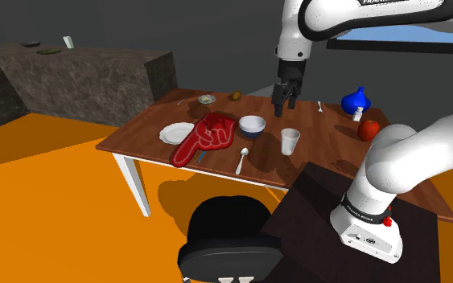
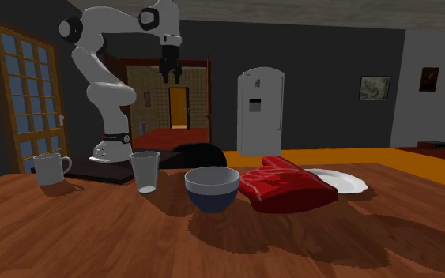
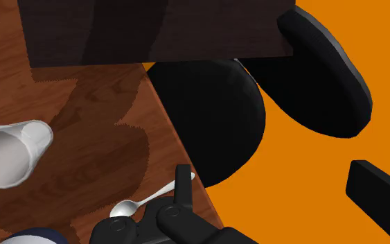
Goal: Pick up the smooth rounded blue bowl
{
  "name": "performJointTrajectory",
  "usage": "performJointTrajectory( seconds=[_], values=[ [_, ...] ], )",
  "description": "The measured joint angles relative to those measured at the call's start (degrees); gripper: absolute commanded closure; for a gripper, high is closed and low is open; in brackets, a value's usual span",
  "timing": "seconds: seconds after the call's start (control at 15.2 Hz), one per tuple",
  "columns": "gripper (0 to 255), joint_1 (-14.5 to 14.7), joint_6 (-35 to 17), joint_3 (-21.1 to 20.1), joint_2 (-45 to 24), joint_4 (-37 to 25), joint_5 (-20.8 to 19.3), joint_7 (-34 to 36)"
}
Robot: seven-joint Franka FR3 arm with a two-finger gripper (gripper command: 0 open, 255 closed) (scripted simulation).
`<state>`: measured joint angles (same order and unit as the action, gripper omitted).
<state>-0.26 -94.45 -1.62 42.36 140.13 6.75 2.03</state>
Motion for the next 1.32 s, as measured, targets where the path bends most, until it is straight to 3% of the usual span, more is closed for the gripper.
performJointTrajectory(
  seconds=[0.59, 1.32],
  values=[
    [0, -2.76, -8.74, 5.25, -10.04, -0.62, -3.48, -6.73],
    [0, -5.73, -20.67, 12.57, -31.39, -9.35, -4.51, -17.1]
  ],
)
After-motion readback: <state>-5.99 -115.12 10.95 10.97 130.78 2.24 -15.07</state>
